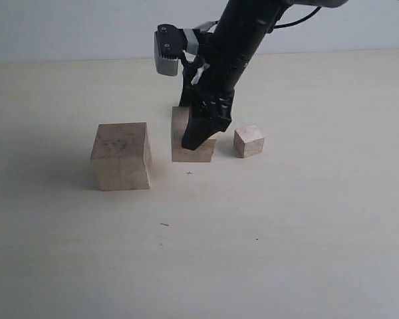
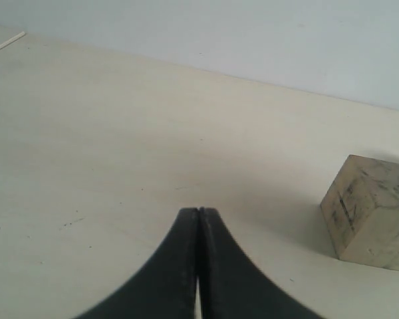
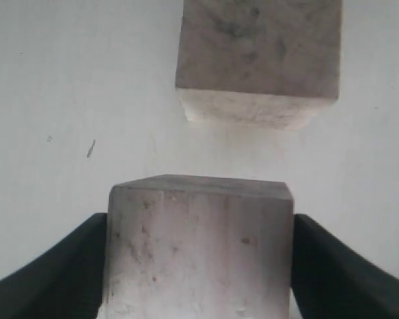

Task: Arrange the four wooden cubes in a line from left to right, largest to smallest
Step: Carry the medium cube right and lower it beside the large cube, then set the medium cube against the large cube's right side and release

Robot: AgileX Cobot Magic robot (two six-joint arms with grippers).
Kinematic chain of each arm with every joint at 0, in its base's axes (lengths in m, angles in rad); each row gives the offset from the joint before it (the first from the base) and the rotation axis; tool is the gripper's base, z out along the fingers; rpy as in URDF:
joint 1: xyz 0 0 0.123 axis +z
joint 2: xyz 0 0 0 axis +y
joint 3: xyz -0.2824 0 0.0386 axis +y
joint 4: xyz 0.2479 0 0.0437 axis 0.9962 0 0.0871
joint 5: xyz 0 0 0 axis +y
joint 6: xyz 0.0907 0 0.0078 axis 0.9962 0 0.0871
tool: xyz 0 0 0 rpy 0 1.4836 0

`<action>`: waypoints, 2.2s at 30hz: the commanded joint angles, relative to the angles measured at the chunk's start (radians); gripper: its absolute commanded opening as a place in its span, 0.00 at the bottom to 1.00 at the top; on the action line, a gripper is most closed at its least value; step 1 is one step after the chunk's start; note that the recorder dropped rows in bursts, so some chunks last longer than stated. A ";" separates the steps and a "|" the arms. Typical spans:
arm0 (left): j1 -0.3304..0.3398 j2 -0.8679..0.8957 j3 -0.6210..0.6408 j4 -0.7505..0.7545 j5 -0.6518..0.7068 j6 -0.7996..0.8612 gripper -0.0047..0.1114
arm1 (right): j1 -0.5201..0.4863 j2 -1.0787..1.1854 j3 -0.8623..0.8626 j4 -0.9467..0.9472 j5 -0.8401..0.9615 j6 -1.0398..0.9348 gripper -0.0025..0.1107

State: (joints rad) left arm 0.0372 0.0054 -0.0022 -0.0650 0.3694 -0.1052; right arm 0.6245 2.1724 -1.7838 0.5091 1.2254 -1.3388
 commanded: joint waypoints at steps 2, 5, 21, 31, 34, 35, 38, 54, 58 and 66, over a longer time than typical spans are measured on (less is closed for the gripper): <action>-0.003 -0.005 0.002 0.002 -0.006 -0.001 0.04 | 0.018 0.049 0.004 0.033 -0.004 -0.012 0.02; -0.003 -0.005 0.002 0.002 -0.006 -0.001 0.04 | 0.028 0.066 0.004 0.028 -0.004 -0.012 0.02; -0.003 -0.005 0.002 0.002 -0.006 -0.001 0.04 | 0.073 0.087 0.002 -0.039 -0.114 0.006 0.02; -0.003 -0.005 0.002 0.002 -0.006 -0.001 0.04 | 0.073 0.109 0.002 -0.018 -0.144 0.009 0.02; -0.003 -0.005 0.002 0.002 -0.006 -0.001 0.04 | 0.073 0.111 0.002 0.002 -0.156 0.009 0.02; -0.003 -0.005 0.002 0.002 -0.006 -0.001 0.04 | 0.073 0.111 0.002 0.007 -0.156 0.009 0.02; -0.003 -0.005 0.002 0.002 -0.006 -0.001 0.04 | 0.073 0.111 0.002 0.007 -0.156 0.009 0.02; -0.003 -0.005 0.002 0.002 -0.006 -0.001 0.04 | 0.073 0.111 0.002 0.014 -0.158 0.004 0.39; -0.003 -0.005 0.002 0.002 -0.006 -0.001 0.04 | 0.073 0.111 0.002 0.014 -0.158 0.004 0.54; -0.003 -0.005 0.002 0.002 -0.006 -0.001 0.04 | 0.073 0.111 0.002 0.037 -0.164 0.006 0.69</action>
State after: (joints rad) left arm 0.0372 0.0054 -0.0022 -0.0650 0.3694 -0.1052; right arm 0.6961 2.2875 -1.7798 0.5212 1.0687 -1.3286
